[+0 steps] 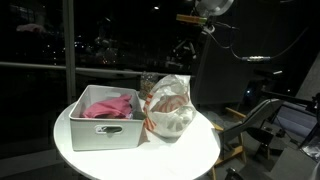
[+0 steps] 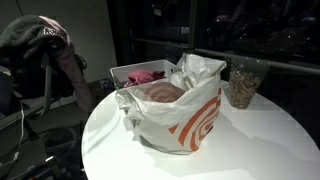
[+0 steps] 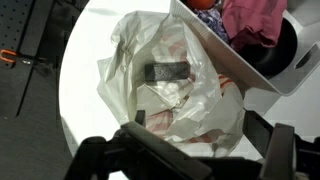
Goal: Remove all the items from the plastic bag and put them inside the white basket
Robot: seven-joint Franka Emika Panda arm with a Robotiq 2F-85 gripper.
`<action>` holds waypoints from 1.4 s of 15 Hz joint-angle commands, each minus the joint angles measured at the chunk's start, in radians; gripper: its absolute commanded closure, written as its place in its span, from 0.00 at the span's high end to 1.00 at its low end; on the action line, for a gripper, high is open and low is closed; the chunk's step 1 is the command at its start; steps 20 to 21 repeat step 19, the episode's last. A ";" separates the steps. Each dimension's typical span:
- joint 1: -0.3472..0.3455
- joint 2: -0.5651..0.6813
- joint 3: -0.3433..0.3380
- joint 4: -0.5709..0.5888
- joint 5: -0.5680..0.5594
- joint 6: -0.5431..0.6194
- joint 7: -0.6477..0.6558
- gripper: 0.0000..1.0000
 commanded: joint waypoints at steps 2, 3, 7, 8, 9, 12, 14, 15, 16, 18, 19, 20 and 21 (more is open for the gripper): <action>0.003 -0.051 0.003 -0.151 0.027 0.205 -0.036 1.00; 0.004 -0.056 0.005 -0.175 0.033 0.247 -0.036 1.00; 0.009 -0.073 0.012 -0.251 0.054 0.369 -0.033 1.00; 0.006 -0.022 0.008 -0.186 0.020 0.309 -0.019 1.00; 0.007 -0.027 0.009 -0.202 0.026 0.325 -0.019 1.00; 0.008 -0.036 0.010 -0.217 0.029 0.338 -0.019 1.00; 0.007 -0.039 0.010 -0.219 0.029 0.340 -0.019 1.00; 0.007 -0.040 0.010 -0.220 0.029 0.341 -0.019 1.00; 0.007 -0.040 0.010 -0.221 0.029 0.341 -0.019 1.00; 0.007 -0.041 0.010 -0.222 0.029 0.342 -0.019 1.00; 0.007 -0.041 0.010 -0.222 0.029 0.342 -0.019 1.00; 0.007 -0.041 0.010 -0.222 0.029 0.342 -0.019 1.00; 0.007 -0.041 0.010 -0.222 0.029 0.342 -0.019 1.00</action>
